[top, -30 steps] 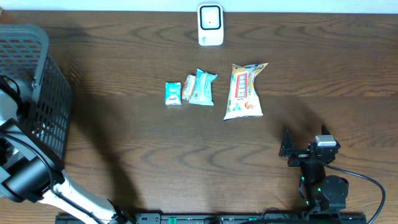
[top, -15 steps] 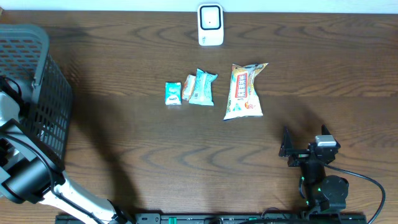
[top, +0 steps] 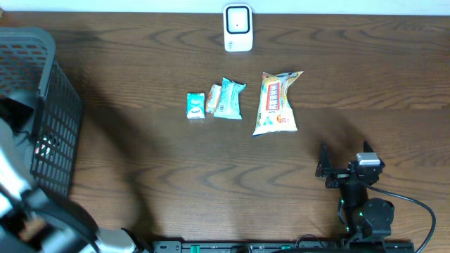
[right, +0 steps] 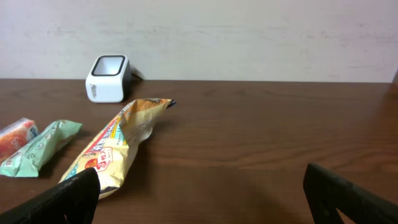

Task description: Scan the item barcode

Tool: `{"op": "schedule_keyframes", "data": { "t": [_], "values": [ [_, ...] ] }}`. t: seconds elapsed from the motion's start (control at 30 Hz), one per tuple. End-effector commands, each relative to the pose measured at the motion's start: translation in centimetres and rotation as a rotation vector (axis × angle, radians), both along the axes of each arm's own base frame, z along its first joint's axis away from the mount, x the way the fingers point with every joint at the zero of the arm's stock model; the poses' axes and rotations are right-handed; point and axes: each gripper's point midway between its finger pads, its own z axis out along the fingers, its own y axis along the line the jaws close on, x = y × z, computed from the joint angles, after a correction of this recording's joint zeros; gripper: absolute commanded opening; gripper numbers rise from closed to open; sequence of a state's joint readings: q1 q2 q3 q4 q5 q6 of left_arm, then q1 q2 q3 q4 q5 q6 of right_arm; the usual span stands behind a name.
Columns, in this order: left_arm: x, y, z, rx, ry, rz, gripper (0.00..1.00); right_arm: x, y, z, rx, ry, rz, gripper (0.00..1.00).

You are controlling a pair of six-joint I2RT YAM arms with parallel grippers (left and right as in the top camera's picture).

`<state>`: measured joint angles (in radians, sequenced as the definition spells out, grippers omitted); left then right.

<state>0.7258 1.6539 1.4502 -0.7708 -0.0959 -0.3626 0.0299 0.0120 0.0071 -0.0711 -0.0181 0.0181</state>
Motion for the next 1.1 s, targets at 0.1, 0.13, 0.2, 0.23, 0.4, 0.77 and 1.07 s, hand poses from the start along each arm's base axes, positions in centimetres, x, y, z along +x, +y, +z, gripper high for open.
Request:
{"op": "schedule_keyframes", "data": {
  "t": [0.1, 0.13, 0.2, 0.23, 0.4, 0.77, 1.07],
  "values": [
    [-1.1, -3.1, 16.0, 0.261, -0.398, -0.074, 0.8, 0.0, 0.1, -0.1, 0.01, 0.004, 0.0, 0.99],
    [-1.9, -3.2, 17.5, 0.305, -0.417, -0.058, 0.8, 0.0, 0.1, -0.1, 0.01, 0.004, 0.0, 0.99],
    [-2.9, -2.7, 17.7, 0.339, -0.389, -0.016, 0.8, 0.0, 0.0, -0.1, 0.01, 0.004, 0.0, 0.99],
    [-3.2, -2.5, 17.0, 0.335, -0.358, 0.001, 0.81, 0.0, 0.1, -0.1, 0.01, 0.004, 0.0, 0.99],
    [-1.5, -0.5, 9.0, 0.21, -0.156, -0.02, 0.98, 0.0, 0.1, -0.1, 0.01, 0.004, 0.0, 0.99],
    [0.2, 1.0, -6.6, -0.058, 0.167, -0.073, 0.98, 0.0, 0.1, -0.1, 0.01, 0.004, 0.0, 0.99],
    [-0.3, 0.6, -12.8, -0.167, 0.284, -0.086, 0.98, 0.0, 0.1, -0.1, 0.01, 0.004, 0.0, 0.99]
  ]
}}
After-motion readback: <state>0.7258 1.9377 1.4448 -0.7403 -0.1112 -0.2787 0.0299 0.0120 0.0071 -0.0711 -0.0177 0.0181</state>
